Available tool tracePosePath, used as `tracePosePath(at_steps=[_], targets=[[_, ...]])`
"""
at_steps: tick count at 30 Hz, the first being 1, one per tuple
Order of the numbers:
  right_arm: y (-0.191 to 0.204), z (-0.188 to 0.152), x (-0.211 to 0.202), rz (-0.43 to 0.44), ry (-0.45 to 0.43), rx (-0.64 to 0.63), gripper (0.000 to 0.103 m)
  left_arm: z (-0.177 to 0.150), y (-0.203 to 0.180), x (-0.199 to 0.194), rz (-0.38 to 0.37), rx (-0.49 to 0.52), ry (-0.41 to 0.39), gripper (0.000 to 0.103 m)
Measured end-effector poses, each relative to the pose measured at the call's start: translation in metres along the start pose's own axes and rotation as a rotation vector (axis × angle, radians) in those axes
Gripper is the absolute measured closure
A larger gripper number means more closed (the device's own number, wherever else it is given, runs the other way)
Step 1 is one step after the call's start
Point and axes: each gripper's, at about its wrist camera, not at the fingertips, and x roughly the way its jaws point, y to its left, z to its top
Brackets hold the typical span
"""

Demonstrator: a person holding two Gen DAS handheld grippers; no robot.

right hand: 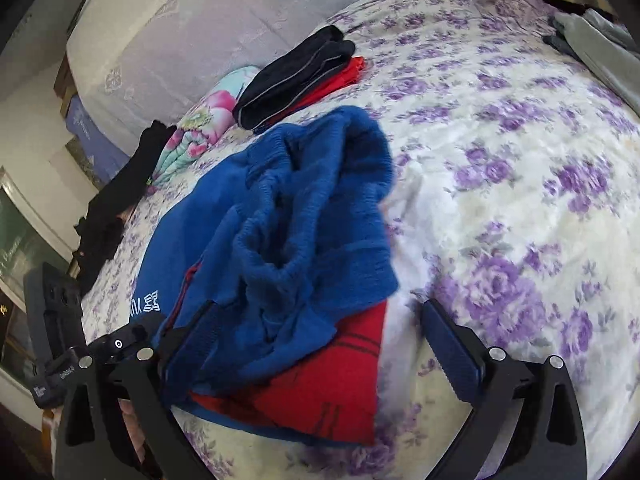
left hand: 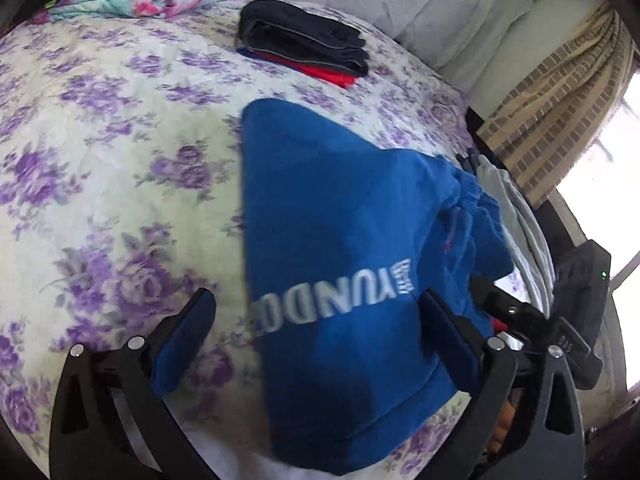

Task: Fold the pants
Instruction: 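Lift the folded pants with the right tool onto the navy garment stack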

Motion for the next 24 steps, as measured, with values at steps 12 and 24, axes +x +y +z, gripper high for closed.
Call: tracePosePath(at_steps=[12, 24], targets=[[0.015, 0.038, -0.018, 0.143, -0.029, -0.038, 0.069, 0.04, -0.019, -0.018, -0.101, 0.084, -0.048, 0.064], [0.066, 0.219, 0.006, 0.152, -0.198, -0.189, 0.069, 0.223, -0.051, -0.021, -0.025, 0.262, -0.237, 0.064]])
